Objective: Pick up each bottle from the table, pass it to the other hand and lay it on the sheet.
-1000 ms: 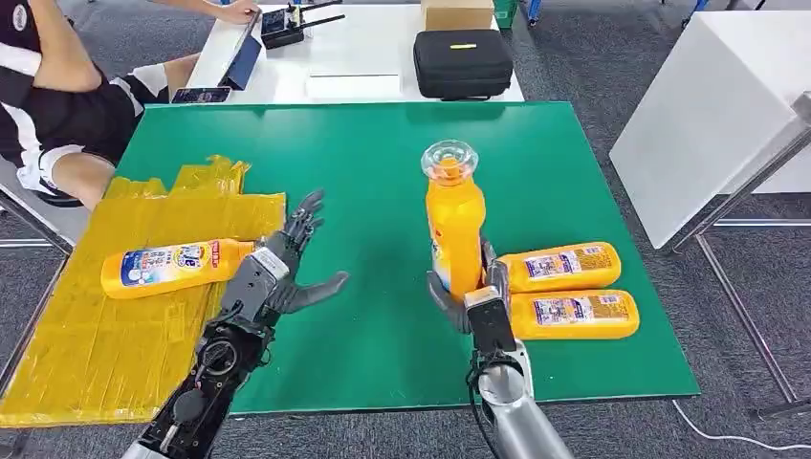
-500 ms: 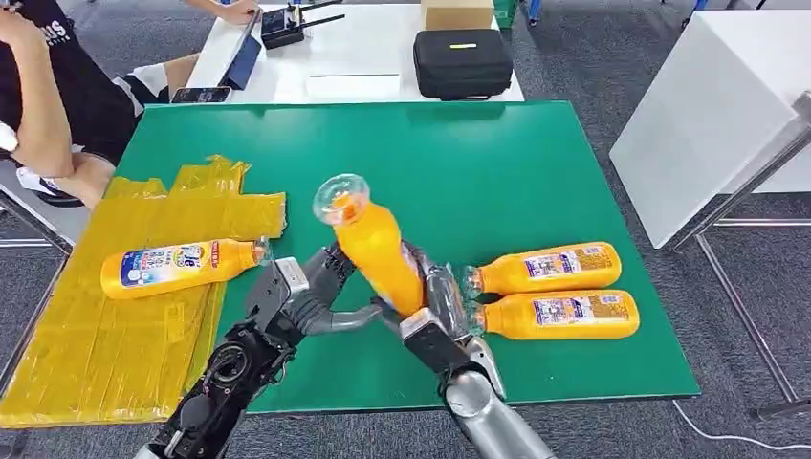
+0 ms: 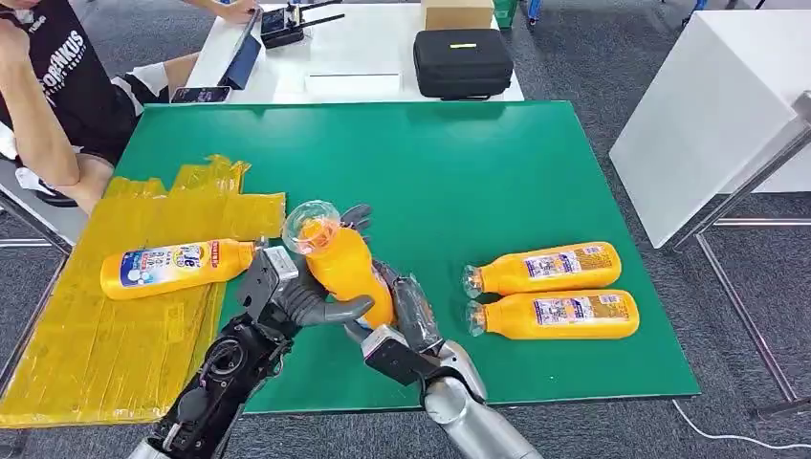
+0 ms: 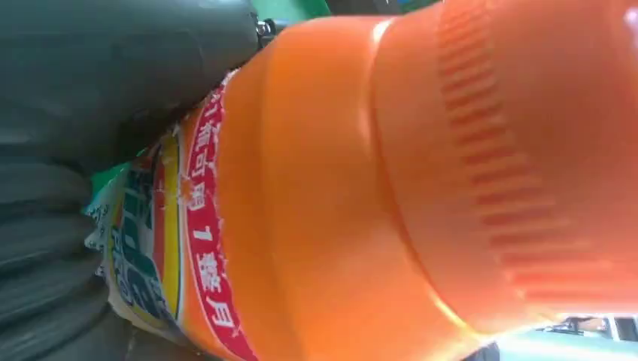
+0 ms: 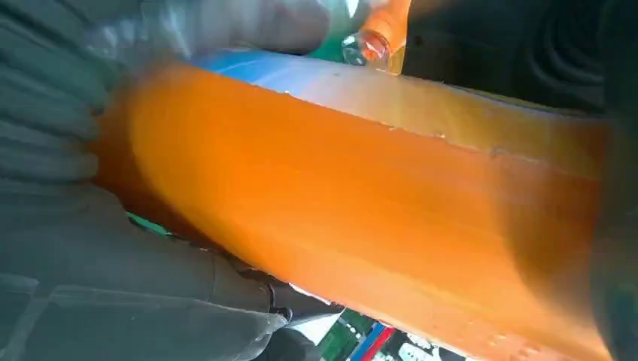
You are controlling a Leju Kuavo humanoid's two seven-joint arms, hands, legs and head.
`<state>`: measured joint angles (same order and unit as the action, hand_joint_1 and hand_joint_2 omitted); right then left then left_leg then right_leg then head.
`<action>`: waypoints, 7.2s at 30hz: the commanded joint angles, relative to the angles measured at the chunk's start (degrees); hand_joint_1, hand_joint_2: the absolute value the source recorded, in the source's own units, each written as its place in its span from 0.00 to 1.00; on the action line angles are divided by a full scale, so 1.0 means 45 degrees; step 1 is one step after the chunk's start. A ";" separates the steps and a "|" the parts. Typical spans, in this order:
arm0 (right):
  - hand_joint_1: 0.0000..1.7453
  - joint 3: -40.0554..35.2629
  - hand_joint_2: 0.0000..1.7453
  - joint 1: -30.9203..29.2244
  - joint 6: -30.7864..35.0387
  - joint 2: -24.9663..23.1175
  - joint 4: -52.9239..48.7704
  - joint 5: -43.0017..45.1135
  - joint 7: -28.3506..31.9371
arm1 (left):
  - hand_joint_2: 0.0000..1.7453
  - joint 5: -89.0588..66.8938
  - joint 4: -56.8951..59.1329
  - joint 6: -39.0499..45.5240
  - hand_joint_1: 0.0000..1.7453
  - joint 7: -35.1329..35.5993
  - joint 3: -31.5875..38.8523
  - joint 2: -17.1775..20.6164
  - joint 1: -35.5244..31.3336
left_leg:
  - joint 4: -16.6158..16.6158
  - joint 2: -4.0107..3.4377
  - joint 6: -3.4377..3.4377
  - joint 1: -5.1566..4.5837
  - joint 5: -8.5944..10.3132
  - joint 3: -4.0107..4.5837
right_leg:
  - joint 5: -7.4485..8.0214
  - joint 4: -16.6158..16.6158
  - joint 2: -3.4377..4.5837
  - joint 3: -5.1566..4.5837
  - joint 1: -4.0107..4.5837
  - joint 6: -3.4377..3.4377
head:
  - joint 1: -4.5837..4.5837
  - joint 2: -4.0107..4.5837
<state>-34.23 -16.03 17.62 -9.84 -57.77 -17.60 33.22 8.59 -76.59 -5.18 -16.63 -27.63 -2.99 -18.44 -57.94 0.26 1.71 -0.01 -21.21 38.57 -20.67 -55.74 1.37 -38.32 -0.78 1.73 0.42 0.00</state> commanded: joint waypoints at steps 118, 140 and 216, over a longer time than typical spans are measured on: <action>0.00 0.5504 1.00 0.2601 0.4974 0.0563 -0.6398 -0.6884 -0.2555 | 0.00 -2.0052 0.6397 1.0040 0.00 0.3172 0.5804 0.0843 -0.2589 | -0.0007 0.0003 -0.0026 0.0005 -0.0043 -0.0080 | -0.0046 -0.0009 -0.0038 0.0079 0.0012 -0.0018 | 0.0005 0.0000; 0.00 0.4574 1.00 -0.1111 -0.0592 0.5089 -0.1794 -1.5004 -0.7516 | 0.00 -0.7556 0.2743 0.5695 0.00 -0.2273 0.6139 -0.0748 0.0068 | 0.0006 -0.0048 0.0011 -0.0028 -0.0043 -0.0095 | 0.0011 0.0040 0.0006 0.0107 -0.0012 0.0019 | -0.0044 0.0000; 0.00 0.4537 1.00 -0.4799 -0.1228 0.5153 0.7255 -1.2050 -0.3873 | 1.00 -0.4487 0.3488 0.5459 0.00 -0.3487 0.4254 -0.0620 -0.0529 | -0.0008 0.0018 0.0097 -0.0089 0.0006 -0.0058 | 0.0007 0.0018 -0.0088 0.0097 -0.0071 0.0087 | 0.0102 0.0000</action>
<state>-7.01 -31.92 5.41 18.08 -37.34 -69.42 15.58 -12.59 -67.34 19.28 -31.56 -6.43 -6.60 -18.23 -57.98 0.58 2.32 -0.46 -20.96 38.76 -20.51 -55.69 0.84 -38.28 -1.18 2.28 0.87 0.00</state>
